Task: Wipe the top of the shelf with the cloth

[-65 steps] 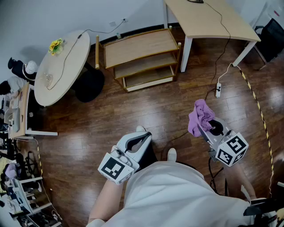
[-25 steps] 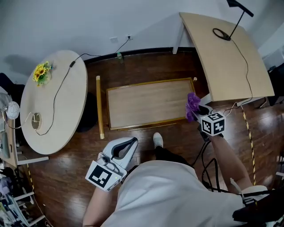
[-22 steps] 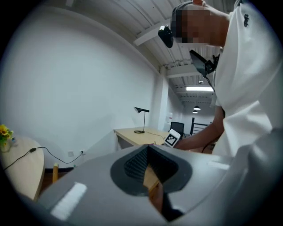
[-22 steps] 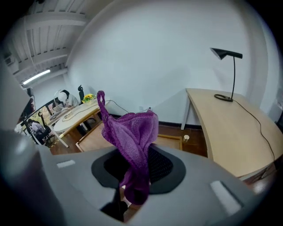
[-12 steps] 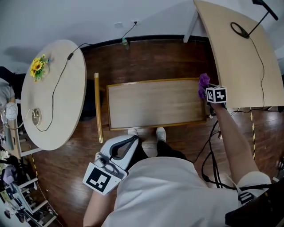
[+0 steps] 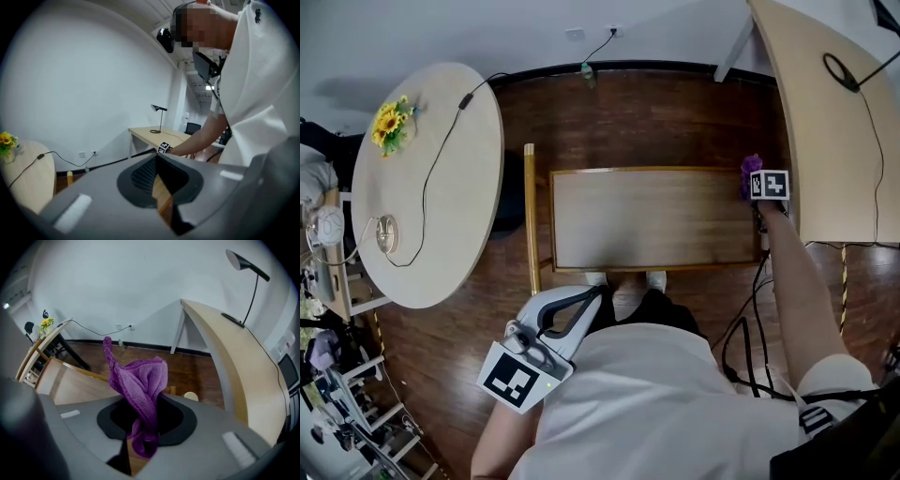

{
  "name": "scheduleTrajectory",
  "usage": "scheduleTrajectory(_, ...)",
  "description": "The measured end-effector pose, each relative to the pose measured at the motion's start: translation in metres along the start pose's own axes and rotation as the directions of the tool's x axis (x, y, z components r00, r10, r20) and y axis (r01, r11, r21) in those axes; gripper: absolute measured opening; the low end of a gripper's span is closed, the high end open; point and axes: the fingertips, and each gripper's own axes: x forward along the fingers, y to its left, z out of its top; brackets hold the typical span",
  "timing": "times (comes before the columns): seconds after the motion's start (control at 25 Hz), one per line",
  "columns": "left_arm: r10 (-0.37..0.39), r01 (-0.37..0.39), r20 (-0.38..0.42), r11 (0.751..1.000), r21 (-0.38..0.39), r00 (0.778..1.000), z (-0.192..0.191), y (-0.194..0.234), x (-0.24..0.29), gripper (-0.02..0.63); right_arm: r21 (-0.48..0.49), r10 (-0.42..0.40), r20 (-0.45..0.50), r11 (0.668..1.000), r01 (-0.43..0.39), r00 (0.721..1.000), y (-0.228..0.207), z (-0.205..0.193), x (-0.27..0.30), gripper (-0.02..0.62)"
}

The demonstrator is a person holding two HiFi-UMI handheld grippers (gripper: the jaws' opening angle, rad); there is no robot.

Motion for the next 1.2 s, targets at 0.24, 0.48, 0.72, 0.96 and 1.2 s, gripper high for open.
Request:
scheduleTrajectory(0.24,-0.009,0.010,0.014,1.000,-0.022,1.000,-0.004,0.020,-0.015,0.018,0.003,0.079,0.020,0.997,-0.079,0.997,0.071,0.020,0.002,0.100)
scheduleTrajectory(0.48,-0.024,0.025,0.031,0.999,-0.026,0.999,-0.007,0.036,-0.034,0.018,-0.020,0.182,0.033,0.983,-0.181,0.983,0.172,0.037,0.001,0.100)
scheduleTrajectory(0.72,-0.011,0.013,0.050,0.999,-0.032,0.999,-0.012,0.058,-0.059,0.018,-0.046,0.275,0.044,0.961,-0.273,0.960,0.268,0.053,-0.003,0.100)
scheduleTrajectory(0.96,0.012,-0.010,0.068,0.999,-0.040,0.998,-0.021,0.076,-0.089,0.018,-0.107,0.358,0.025,0.929,-0.354,0.933,0.363,0.060,-0.004,0.100)
scheduleTrajectory(1.2,0.038,-0.034,0.061,0.997,-0.066,0.997,-0.035,0.090,-0.115,0.018,-0.137,0.444,0.021,0.889,-0.438,0.896,0.454,0.071,-0.009,0.100)
